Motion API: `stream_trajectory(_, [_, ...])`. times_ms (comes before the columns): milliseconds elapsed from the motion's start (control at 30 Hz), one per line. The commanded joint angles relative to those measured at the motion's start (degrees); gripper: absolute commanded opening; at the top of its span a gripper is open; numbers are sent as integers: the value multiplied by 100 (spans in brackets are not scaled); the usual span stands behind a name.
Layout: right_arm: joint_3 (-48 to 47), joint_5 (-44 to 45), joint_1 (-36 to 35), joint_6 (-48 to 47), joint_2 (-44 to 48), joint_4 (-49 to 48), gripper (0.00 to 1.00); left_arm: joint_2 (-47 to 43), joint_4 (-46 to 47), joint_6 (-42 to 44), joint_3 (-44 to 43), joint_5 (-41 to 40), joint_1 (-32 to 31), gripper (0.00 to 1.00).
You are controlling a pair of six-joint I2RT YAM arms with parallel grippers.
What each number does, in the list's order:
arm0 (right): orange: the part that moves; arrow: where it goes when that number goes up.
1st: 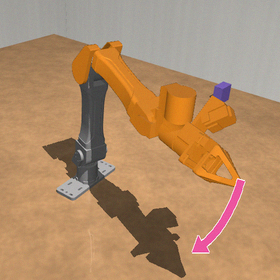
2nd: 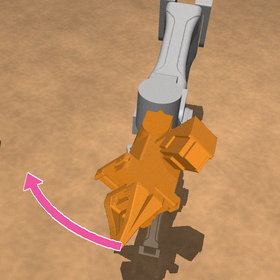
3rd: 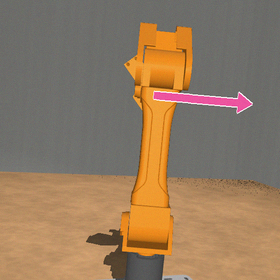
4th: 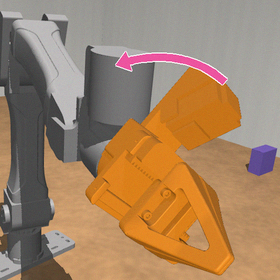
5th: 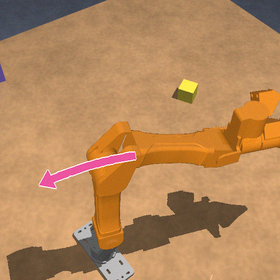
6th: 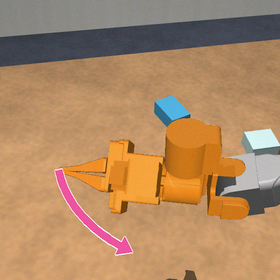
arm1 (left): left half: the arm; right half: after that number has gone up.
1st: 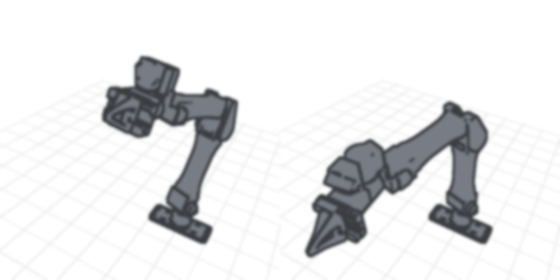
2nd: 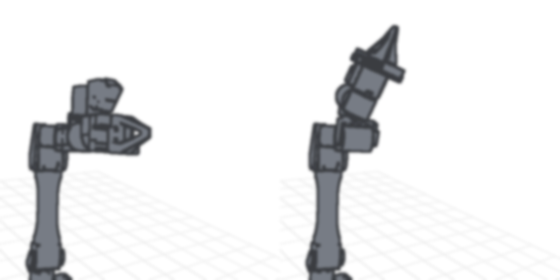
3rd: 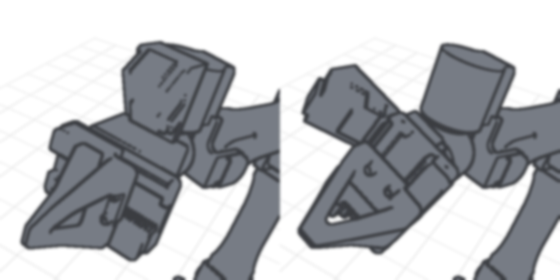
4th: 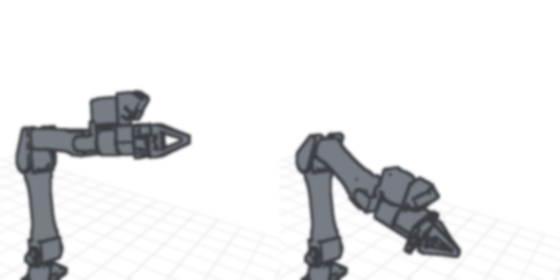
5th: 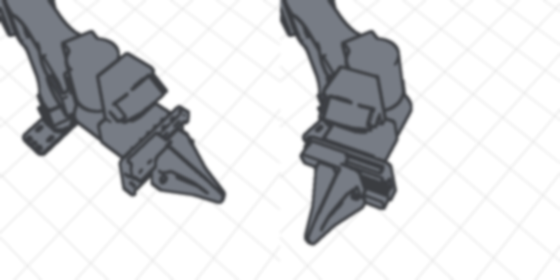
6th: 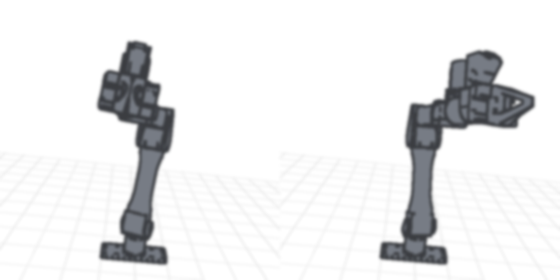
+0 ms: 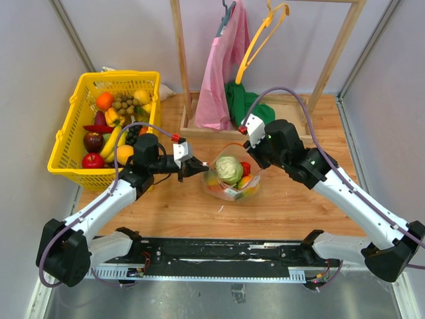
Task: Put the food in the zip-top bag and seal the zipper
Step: Zip the zipper food storage bag at the center of the board.
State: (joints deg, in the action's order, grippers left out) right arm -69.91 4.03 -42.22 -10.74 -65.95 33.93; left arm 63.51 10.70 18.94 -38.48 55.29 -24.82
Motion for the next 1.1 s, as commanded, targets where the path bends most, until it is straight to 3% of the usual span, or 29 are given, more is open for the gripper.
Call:
stream_trajectory(0, [-81,-352,56,-128,259,-225,33,-373,-213,-568,-270,-363,47,0])
stream_trajectory(267, [-435,-1597,-174,-561,356,-470,61,-613,-551,-1007,-363,-637,47,0])
stream_trajectory(400, [-741,-2002,-627,-975,108,-492,68,-610,-646,-938,-405,-585,47,0])
stream_trajectory(567, [-1169,-2437,-1089,-1520,-519,-487,70,-734,-738,-819,-398,-523,39,0])
stream_trajectory(833, [-1474,-3362,-1131,-1898,-1168,-641,69,-904,-894,-547,-368,-336,22,0])
stream_trajectory(1067, [-1555,-3748,-1131,-1893,-1486,-770,61,-962,-885,-476,-350,-277,-1,0])
